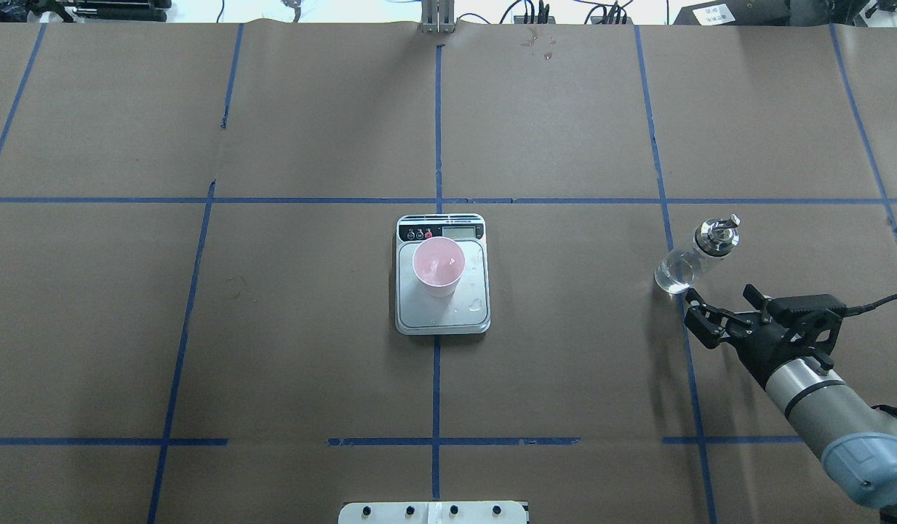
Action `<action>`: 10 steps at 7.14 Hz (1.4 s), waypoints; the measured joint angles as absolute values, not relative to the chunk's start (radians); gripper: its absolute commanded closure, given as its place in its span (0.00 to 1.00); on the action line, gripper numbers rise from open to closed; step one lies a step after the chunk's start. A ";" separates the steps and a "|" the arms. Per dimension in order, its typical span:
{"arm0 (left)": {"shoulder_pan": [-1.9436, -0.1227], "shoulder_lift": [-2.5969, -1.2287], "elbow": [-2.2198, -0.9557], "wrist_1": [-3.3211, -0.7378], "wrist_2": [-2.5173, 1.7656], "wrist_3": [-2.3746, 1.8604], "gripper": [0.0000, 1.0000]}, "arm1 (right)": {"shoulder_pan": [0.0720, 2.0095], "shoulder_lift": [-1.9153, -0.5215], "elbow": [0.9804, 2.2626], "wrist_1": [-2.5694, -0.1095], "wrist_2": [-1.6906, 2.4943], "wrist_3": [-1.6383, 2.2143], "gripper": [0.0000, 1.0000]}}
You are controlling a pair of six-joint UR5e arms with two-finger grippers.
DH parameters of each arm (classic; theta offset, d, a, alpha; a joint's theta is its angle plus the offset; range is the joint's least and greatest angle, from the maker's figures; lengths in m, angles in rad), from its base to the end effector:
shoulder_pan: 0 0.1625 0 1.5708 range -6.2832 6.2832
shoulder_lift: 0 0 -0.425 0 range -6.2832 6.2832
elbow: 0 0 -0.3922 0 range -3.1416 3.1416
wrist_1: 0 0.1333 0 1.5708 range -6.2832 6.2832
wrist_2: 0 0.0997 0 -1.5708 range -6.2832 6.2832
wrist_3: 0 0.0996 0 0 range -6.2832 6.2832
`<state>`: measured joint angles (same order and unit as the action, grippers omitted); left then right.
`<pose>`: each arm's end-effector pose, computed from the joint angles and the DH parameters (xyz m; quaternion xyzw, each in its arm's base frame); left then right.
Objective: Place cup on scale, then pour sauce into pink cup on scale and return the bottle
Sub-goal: 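Move the right gripper to the glass sauce bottle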
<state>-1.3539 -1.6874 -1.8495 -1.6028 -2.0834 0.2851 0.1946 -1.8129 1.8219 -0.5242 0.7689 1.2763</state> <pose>0.0333 -0.5437 0.4713 0.2134 0.2406 0.2869 0.9024 -0.3525 -0.2783 0.5189 0.4394 -0.3683 0.1566 0.8042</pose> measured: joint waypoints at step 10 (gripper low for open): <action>-1.354 -1.703 -1.860 -1.596 -2.082 0.273 0.00 | 0.243 -1.685 1.726 -0.519 0.707 1.151 0.00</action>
<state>-1.3543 -1.7034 -1.8600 -1.5955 -2.0816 0.2733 0.2435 -1.6846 1.7255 -0.5188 0.7072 1.1511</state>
